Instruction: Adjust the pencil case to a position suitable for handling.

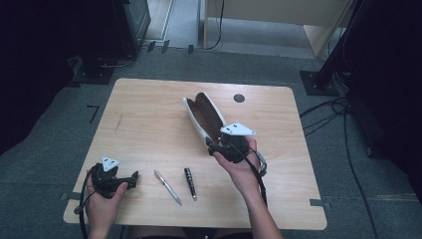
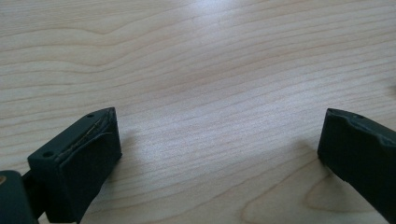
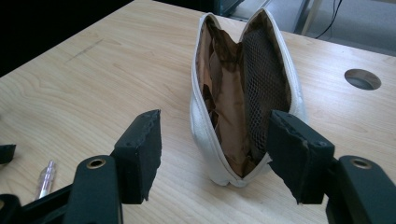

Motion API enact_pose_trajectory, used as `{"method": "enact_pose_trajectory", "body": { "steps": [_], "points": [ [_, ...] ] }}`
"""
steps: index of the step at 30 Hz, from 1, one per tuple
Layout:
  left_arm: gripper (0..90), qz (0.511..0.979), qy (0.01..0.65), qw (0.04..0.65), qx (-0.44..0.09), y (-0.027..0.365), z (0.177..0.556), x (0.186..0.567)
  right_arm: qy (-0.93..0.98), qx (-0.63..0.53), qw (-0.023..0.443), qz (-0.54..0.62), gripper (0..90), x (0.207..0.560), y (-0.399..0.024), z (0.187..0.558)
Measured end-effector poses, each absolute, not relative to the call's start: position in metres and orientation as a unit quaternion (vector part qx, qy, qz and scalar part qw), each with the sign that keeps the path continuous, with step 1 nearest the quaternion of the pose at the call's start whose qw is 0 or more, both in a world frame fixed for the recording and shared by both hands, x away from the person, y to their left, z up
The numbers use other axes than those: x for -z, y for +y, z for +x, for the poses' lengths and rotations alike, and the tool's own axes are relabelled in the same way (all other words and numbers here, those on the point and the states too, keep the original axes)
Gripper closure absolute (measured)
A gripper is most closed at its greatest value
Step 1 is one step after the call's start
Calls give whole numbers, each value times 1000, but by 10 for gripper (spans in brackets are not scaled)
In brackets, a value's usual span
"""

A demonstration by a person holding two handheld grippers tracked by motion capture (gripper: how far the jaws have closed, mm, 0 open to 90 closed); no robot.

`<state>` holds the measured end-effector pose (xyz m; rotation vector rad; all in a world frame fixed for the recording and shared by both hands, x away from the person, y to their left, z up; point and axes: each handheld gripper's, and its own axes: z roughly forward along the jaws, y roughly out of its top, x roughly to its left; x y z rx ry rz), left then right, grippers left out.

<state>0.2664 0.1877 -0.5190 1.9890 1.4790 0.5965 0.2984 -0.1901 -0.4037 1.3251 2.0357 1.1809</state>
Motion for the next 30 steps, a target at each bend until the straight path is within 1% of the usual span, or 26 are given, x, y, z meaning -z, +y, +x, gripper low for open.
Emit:
{"method": "enact_pose_trajectory", "body": {
  "steps": [11,17,25,30],
  "points": [
    [0,750,551,291,-223,188,266,519,741,-414,210,486,388,416,-168,321],
    [0,750,550,291,-223,188,266,519,746,-399,215,487,384,422,-158,331],
    [0,749,550,293,-222,188,266,519,758,-371,210,494,364,433,-151,346],
    [0,750,550,293,-222,188,266,519,761,-359,217,495,375,439,-147,351]
  ]
}}
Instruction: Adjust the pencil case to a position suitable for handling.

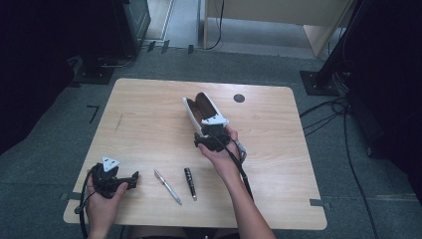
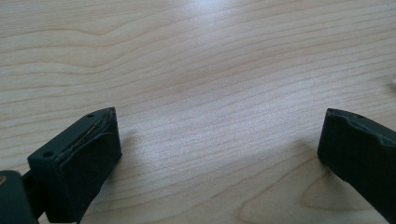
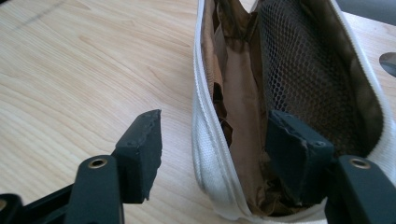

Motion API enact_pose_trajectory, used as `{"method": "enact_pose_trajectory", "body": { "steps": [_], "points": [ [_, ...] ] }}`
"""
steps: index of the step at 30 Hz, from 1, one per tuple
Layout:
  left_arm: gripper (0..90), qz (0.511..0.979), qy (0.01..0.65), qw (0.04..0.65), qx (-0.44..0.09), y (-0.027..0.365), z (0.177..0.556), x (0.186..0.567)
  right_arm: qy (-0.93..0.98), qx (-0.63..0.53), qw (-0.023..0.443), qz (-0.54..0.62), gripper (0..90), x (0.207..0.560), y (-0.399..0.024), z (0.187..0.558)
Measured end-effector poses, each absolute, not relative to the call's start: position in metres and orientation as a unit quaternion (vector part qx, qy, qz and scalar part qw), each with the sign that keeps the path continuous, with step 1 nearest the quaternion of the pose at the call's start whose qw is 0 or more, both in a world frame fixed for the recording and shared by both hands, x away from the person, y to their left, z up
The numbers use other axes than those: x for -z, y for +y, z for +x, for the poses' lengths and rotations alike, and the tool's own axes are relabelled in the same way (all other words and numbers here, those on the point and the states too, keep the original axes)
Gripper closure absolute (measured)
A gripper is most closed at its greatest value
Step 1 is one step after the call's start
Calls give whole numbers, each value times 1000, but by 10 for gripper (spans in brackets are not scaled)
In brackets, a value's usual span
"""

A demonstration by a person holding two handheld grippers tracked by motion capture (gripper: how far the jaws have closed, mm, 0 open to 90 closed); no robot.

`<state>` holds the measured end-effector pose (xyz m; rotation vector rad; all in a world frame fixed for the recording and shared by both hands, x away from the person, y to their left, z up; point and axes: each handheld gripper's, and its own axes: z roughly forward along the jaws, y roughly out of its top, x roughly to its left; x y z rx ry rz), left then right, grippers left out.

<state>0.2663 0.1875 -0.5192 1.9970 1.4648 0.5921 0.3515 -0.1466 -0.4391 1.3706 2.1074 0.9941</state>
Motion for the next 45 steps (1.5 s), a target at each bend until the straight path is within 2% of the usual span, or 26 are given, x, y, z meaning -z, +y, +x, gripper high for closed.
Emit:
{"method": "enact_pose_trajectory", "body": {
  "steps": [8,9,16,17,21,29,36,45],
  "points": [
    [0,750,549,293,-222,187,266,519,767,-328,230,502,453,451,-138,364],
    [0,750,549,293,-222,187,266,519,770,-316,239,501,501,454,-136,366],
    [0,752,548,293,-221,187,266,519,787,-283,255,485,612,463,-131,370],
    [0,752,548,293,-221,188,266,519,795,-272,265,473,721,465,-130,370],
    [0,752,547,293,-221,188,266,519,809,-268,274,445,840,466,-128,370],
    [0,752,547,293,-221,187,267,519,824,-289,291,390,865,458,-126,361],
    [0,752,548,294,-221,187,267,519,831,-311,299,350,866,449,-121,337],
    [0,752,548,294,-220,187,267,519,850,-321,298,292,866,454,-119,305]
  ]
}}
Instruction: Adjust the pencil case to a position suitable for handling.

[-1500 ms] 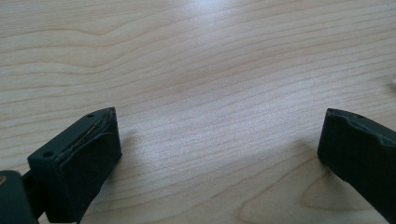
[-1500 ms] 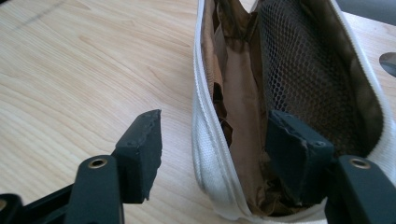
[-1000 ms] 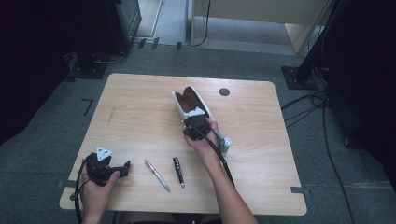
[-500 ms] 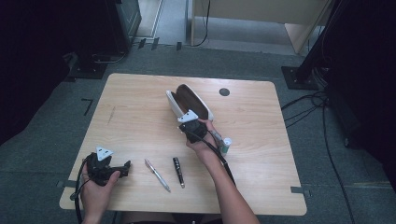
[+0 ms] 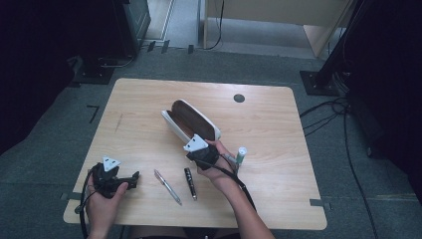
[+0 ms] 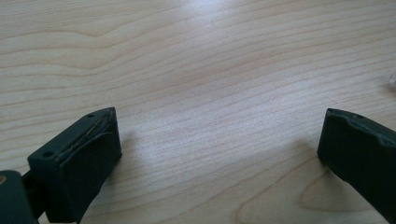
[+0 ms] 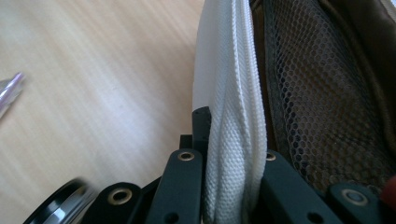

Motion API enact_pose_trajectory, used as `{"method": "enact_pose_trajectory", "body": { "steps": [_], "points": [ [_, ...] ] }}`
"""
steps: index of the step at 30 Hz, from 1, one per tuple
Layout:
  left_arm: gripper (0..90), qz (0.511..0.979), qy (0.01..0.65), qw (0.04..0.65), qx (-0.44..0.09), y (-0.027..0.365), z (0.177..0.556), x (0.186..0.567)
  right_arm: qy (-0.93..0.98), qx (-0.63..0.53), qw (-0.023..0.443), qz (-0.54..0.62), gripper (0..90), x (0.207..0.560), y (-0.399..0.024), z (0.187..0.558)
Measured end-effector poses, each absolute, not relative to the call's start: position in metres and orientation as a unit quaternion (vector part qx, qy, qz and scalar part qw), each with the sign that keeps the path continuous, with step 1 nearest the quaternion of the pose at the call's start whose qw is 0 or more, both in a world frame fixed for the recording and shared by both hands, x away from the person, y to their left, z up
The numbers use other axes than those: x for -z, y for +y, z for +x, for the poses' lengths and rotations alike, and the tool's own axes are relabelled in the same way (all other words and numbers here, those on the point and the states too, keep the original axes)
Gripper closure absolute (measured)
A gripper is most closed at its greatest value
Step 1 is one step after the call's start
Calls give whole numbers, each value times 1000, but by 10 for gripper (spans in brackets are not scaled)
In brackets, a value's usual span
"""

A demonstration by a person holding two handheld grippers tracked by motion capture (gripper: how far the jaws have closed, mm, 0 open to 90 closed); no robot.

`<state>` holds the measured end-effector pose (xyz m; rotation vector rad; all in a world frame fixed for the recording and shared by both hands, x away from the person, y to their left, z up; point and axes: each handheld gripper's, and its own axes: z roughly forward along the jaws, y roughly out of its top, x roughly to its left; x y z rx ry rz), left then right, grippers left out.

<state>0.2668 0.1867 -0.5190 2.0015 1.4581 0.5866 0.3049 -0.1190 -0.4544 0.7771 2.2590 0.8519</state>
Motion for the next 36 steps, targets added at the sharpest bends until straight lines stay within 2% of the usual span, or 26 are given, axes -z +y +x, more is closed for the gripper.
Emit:
{"method": "enact_pose_trajectory", "body": {
  "steps": [19,21,22,24,36],
  "points": [
    [0,752,547,293,-221,187,267,519,867,-319,283,258,851,476,-132,287],
    [0,752,547,293,-220,187,267,519,867,-320,280,259,824,476,-133,287],
    [0,753,547,293,-220,187,267,519,864,-326,275,267,723,474,-135,289],
    [0,753,547,293,-220,187,267,519,859,-337,264,280,621,472,-137,289],
    [0,752,547,295,-220,186,267,519,831,-377,256,318,394,449,-148,278]
  ]
}}
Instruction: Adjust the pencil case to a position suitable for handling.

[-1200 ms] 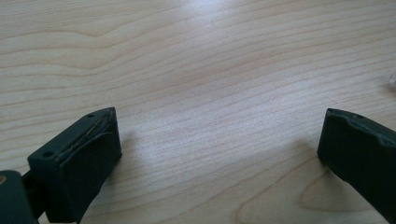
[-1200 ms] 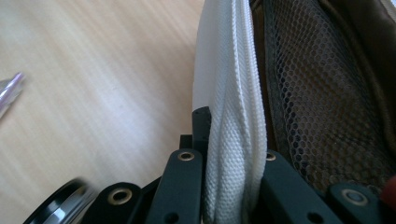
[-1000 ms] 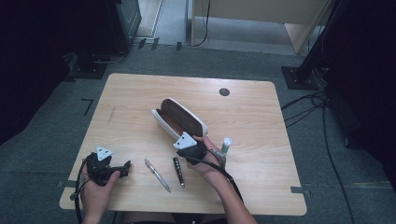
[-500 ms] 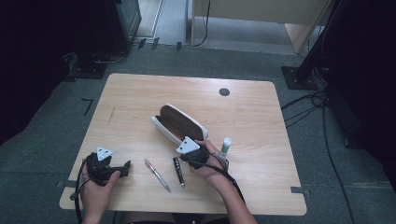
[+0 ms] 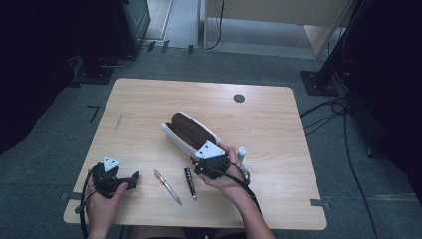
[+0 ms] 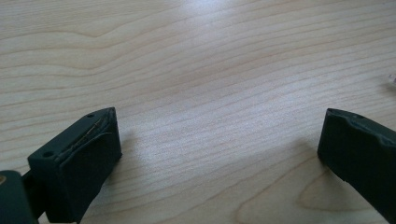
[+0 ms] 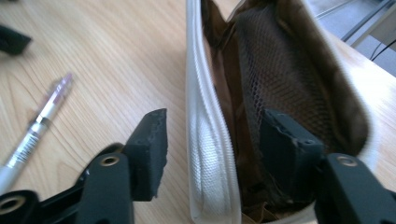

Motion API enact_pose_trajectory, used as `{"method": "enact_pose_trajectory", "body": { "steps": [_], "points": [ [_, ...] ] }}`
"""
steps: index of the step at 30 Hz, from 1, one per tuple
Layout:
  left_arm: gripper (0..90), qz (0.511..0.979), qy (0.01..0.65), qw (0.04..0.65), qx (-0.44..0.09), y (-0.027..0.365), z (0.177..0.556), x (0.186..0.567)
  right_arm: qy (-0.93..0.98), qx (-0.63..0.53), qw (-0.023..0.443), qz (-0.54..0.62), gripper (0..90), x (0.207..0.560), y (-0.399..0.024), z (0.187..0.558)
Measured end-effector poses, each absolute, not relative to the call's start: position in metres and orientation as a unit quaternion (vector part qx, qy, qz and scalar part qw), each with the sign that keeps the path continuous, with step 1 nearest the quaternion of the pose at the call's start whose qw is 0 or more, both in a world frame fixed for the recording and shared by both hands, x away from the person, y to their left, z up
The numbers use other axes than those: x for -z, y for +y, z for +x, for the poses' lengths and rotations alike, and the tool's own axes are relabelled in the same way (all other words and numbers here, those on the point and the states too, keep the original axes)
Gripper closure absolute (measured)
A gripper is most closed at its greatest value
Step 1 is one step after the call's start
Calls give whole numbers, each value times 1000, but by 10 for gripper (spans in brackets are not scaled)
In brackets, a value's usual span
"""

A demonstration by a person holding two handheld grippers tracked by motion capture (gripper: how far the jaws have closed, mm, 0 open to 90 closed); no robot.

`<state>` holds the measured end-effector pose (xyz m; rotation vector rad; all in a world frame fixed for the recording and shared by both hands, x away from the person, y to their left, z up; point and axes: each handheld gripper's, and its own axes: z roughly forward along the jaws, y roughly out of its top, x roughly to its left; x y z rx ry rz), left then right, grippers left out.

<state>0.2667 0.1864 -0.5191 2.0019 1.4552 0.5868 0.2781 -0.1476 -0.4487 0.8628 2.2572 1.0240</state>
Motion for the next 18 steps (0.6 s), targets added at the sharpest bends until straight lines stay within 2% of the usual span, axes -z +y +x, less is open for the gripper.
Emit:
{"method": "enact_pose_trajectory", "body": {
  "steps": [6,18],
  "points": [
    [0,753,546,294,-220,187,267,519,812,-400,253,343,345,435,-158,268],
    [0,753,546,294,-220,187,267,519,761,-420,273,413,336,415,-205,250]
  ]
}}
